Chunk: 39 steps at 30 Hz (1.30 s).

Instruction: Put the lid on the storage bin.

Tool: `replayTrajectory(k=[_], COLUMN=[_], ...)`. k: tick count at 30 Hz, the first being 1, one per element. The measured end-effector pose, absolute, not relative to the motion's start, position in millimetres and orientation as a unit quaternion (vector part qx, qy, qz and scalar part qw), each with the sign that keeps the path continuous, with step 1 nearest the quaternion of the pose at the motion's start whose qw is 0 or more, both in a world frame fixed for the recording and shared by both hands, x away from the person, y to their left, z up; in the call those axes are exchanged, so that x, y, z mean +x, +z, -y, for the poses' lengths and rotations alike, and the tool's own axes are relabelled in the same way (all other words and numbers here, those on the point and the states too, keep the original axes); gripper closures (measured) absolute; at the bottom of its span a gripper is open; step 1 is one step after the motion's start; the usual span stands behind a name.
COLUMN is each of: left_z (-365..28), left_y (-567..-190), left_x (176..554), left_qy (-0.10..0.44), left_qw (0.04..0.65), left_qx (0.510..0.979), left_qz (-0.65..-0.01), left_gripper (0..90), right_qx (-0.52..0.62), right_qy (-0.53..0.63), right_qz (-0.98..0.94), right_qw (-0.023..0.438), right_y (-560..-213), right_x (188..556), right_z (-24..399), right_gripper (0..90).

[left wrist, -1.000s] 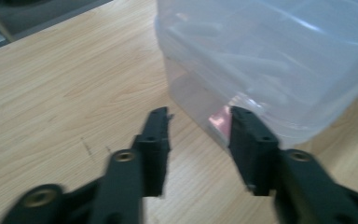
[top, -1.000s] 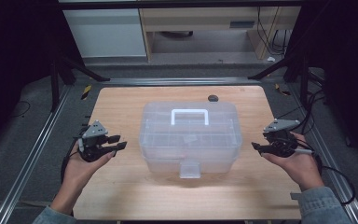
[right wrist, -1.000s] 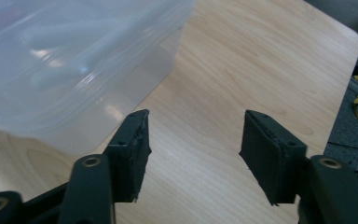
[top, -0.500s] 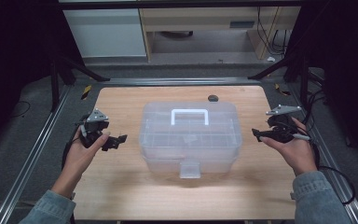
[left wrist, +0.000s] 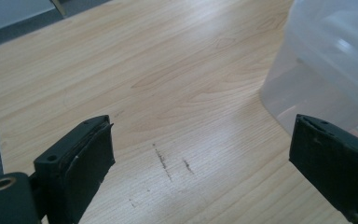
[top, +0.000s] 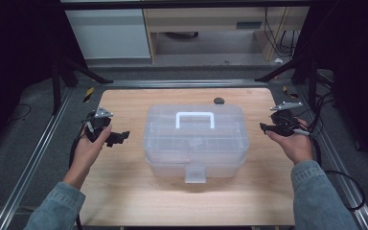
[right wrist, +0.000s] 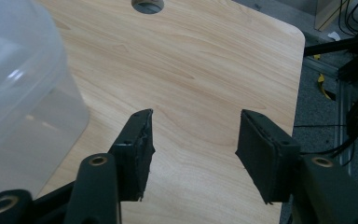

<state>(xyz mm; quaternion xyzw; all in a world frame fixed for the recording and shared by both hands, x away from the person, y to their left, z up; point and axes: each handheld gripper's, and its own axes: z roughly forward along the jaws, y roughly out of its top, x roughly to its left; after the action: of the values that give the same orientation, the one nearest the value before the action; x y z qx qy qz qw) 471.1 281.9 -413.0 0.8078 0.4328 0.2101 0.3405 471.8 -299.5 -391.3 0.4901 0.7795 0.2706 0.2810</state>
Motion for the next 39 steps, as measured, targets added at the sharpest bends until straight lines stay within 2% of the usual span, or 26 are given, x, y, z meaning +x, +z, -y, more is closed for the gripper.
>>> replayTrajectory(k=[8, 12, 22, 25, 32, 39], left_z=[-282, -282, -280, -281, -278, -271], left_y=[-435, -446, -469, -472, -487, -504], left_x=[493, 501, 517, 520, 524, 524], left_qy=[0.210, 0.207, 0.199, 0.222, 0.213, 0.200], left_qw=[0.307, 0.293, 0.280, 0.286, 0.294, 0.296], left_qx=[0.819, 0.823, 0.824, 0.815, 0.811, 0.811], left_qz=[-0.438, -0.441, -0.450, -0.453, -0.458, -0.463], left_gripper=[6.2, 6.2, 6.2, 6.7, 6.0, 5.3], right_qx=[0.506, 0.513, 0.532, 0.542, 0.565, 0.576], right_qy=[0.273, 0.272, 0.265, 0.272, 0.277, 0.294], right_qz=[-0.779, -0.781, -0.772, -0.763, -0.744, -0.725], right_qw=[0.249, 0.229, 0.227, 0.223, 0.224, 0.235], right_y=[-408, -419, -443, -449, -466, -475], right_x=[494, 502, 522, 528, 541, 542], right_z=[306, 310, 311, 311, 309, 308], right_gripper=[46.2, 40.4, 35.0, 33.1, 24.1, 20.7])
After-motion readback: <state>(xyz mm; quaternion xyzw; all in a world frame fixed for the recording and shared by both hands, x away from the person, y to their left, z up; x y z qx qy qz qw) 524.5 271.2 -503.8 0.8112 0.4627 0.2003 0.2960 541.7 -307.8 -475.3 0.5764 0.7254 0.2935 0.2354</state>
